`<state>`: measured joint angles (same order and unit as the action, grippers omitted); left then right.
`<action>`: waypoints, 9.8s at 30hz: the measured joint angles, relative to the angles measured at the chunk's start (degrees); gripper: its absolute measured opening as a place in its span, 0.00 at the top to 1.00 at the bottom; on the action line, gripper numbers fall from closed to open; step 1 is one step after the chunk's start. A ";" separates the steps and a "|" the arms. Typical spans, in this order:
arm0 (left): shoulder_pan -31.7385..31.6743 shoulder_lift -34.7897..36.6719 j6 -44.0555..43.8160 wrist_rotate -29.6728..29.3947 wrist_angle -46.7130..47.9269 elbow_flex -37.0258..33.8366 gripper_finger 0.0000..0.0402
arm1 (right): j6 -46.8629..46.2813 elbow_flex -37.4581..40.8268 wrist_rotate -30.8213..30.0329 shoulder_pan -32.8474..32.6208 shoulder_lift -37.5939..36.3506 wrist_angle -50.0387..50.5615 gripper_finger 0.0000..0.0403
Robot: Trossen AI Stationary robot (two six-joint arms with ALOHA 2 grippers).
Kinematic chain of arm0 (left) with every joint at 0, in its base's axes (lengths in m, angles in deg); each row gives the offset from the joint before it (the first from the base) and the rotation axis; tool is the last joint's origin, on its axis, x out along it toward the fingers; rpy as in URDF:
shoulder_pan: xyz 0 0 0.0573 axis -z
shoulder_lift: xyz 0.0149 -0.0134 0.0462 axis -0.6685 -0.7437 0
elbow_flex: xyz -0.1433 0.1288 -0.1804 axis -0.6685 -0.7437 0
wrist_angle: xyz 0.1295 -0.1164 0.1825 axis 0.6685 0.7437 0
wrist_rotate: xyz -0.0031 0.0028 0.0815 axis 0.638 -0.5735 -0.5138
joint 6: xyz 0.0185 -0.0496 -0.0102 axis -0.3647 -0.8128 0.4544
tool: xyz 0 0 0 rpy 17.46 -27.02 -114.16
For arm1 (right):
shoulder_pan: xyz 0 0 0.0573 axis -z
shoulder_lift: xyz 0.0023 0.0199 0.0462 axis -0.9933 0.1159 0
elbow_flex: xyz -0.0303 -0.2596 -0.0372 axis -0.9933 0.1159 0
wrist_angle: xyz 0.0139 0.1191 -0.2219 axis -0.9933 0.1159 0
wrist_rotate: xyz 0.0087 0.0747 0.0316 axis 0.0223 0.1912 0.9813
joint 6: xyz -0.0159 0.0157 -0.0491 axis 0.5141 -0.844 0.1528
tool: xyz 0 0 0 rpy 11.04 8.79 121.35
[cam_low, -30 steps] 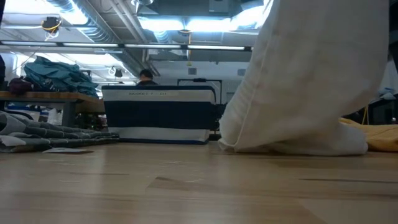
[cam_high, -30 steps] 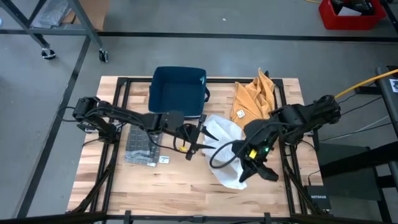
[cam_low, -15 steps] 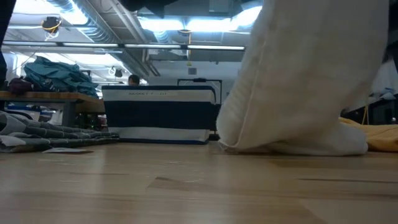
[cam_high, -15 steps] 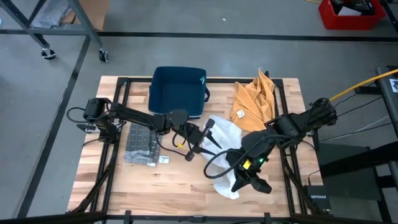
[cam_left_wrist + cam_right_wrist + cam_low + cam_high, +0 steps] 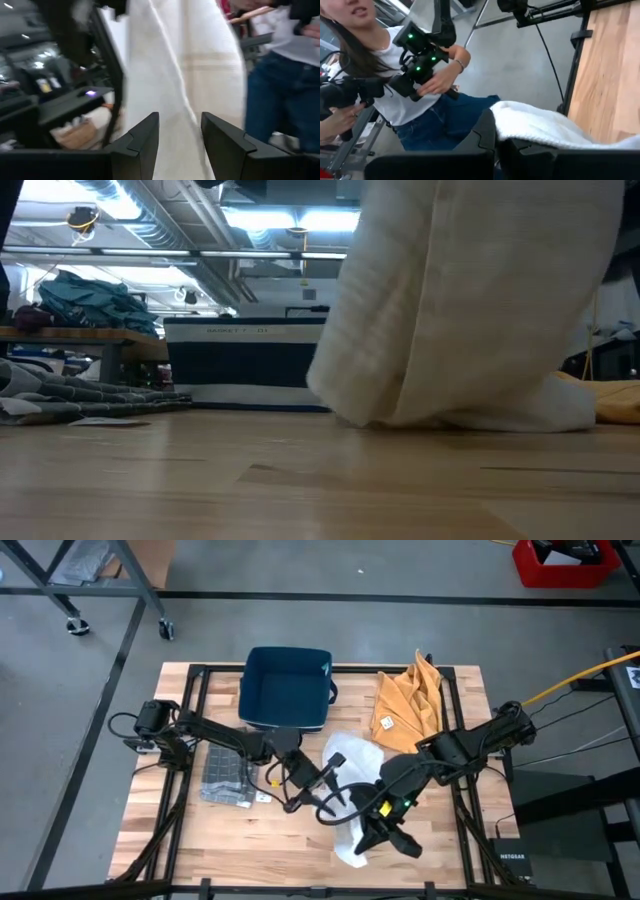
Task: Fold towel
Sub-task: Fold the white patterned towel
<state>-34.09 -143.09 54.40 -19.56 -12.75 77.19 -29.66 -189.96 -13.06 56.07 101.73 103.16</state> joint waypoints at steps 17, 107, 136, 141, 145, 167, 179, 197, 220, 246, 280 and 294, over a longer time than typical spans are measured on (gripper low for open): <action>1.70 0.11 -7.82 -6.34 24.98 0.00 0.66 | -0.19 0.00 -2.47 0.29 0.16 -0.87 0.99; -0.48 30.25 -1.20 -65.59 49.11 36.52 1.00 | 31.62 -28.52 -37.03 10.18 -11.69 11.52 0.99; 7.76 26.90 -13.96 -63.23 69.26 46.27 1.00 | 14.03 -27.84 -13.75 17.03 -13.96 22.77 0.99; 13.95 25.90 -17.18 -63.17 71.73 46.22 1.00 | 12.47 -25.92 -13.33 12.07 -11.75 27.67 0.99; 17.51 25.57 -18.59 -63.08 70.28 46.18 1.00 | 12.46 -25.96 -13.27 7.39 -11.11 27.17 0.99; 18.14 25.53 2.94 -81.05 52.17 46.14 1.00 | 23.48 -28.37 -44.52 -3.27 -13.85 25.64 0.99; 9.36 25.31 5.79 -81.07 48.38 46.14 1.00 | 36.73 -28.52 -47.83 4.34 -17.21 16.73 0.99; 2.66 24.76 7.60 -76.72 45.94 52.02 1.00 | 44.80 -28.41 -44.36 17.26 -17.92 8.08 0.99; 6.20 24.37 -7.29 -72.81 58.79 53.68 1.00 | 35.40 -28.57 -34.43 18.30 -18.98 11.97 0.99; 11.22 23.96 -4.13 -73.49 50.19 53.94 1.00 | 29.93 -28.44 -31.71 18.30 -19.16 6.98 0.99; 8.29 23.36 -8.54 -73.12 61.46 59.30 1.00 | 34.67 -28.63 -38.36 18.30 -19.63 7.01 0.99; 19.31 22.60 -26.78 -68.79 74.20 59.34 1.00 | 8.67 -28.52 -16.37 18.30 -16.86 16.27 0.99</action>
<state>-14.78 -120.49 27.62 -88.35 61.44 136.53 -20.99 -218.48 -29.42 74.37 84.87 119.43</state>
